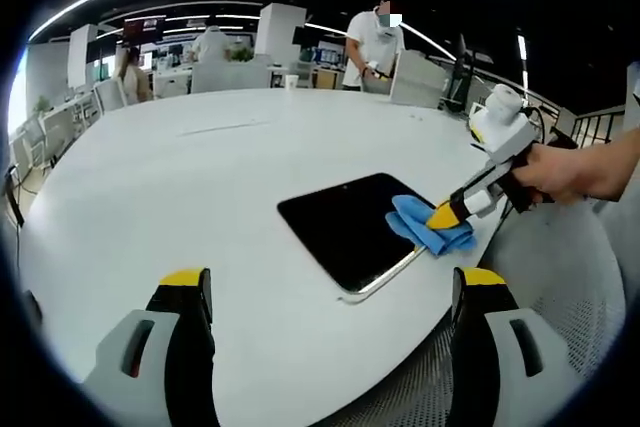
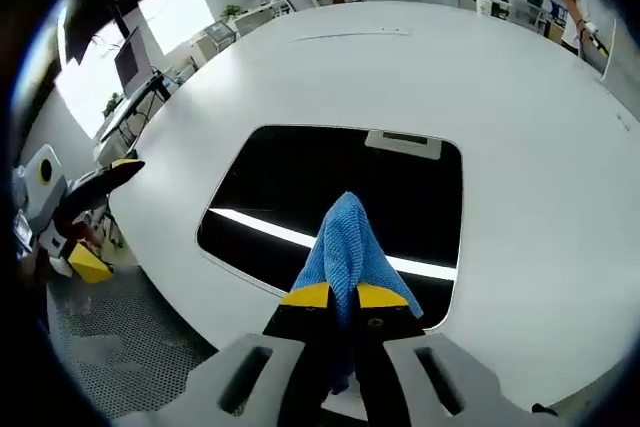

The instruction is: Wipe the mirror surface with the cleaning cloth until all visible marks leave the cleaned area.

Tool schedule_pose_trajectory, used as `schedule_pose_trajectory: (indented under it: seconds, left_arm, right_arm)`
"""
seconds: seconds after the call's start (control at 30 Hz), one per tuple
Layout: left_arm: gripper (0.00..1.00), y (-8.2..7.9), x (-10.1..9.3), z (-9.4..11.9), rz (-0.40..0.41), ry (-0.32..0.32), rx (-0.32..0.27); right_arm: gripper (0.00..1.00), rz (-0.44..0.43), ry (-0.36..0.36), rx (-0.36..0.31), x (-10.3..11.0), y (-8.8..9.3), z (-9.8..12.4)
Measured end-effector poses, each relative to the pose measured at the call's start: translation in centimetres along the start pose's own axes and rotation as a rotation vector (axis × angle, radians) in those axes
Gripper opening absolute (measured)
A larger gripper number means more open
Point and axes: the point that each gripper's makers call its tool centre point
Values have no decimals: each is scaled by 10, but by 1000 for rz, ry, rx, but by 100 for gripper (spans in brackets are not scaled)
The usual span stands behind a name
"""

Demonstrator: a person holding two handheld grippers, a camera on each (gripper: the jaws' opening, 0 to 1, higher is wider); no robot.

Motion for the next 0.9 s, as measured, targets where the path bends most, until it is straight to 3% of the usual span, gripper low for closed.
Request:
schedule_pose_trajectory:
  seconds: [0.9]
  left_arm:
    - [99,-2,3,-1,13,-5,-15]
  right_arm:
    - [2,-27,-22,34,-4,1,2]
Point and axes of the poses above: the point that each gripper's makers call its tool centre point, and the gripper's own axes: z roughly backward along the fingers, x roughly to its left, y roughly out of its underside, and after that the axes turned 13 degrees about -x, right-handed
